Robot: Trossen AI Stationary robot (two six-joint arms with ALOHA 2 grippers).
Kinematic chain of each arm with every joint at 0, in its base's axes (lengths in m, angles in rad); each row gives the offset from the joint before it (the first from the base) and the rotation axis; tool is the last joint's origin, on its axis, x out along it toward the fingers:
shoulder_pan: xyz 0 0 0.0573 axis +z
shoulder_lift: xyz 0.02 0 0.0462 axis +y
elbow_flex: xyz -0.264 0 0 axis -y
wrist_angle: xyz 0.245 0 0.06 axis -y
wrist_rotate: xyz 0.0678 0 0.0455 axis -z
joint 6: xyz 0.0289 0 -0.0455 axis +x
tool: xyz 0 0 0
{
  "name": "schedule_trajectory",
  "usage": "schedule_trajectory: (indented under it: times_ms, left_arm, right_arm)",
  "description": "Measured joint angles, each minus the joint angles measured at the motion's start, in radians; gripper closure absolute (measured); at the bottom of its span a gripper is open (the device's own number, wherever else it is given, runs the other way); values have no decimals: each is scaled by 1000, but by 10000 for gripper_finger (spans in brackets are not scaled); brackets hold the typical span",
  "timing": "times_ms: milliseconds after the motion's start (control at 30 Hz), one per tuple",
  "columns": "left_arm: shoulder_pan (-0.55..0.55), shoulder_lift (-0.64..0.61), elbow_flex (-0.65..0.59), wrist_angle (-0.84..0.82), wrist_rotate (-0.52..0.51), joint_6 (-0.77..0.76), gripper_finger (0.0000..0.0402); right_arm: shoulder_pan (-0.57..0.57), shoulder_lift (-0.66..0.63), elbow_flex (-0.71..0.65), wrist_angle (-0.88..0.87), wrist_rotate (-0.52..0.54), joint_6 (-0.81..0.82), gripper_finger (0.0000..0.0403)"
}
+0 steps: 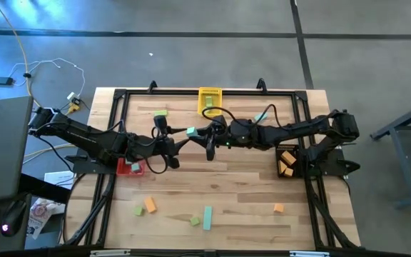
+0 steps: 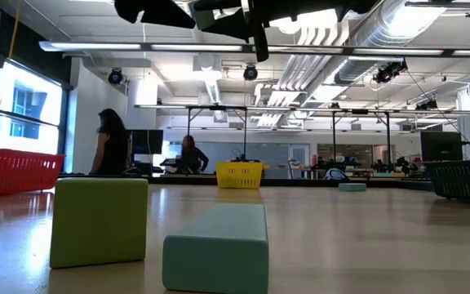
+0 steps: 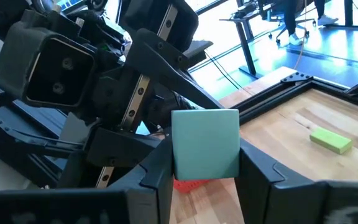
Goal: Sort & place blocks by color
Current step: Put the blue block into the red bin
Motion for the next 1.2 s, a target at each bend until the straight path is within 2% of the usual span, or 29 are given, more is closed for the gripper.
schedule_trajectory:
  times_ms: [200,633,933,1200]
  left_arm:
    - [0,0,0,0,7,-49,236]
    - [3,0,0,0,9,-53,236]
    - [10,0,0,-12,-18,-97,236]
    - [9,0,0,-6,-134,-132,236]
  right_arm:
    - [-2,0,0,-5,4,-6,296]
    - [-2,1,0,-7,7,-22,290]
    - [-2,2,0,-13,7,-24,289]
    - [-2,2,0,-15,23,-25,292]
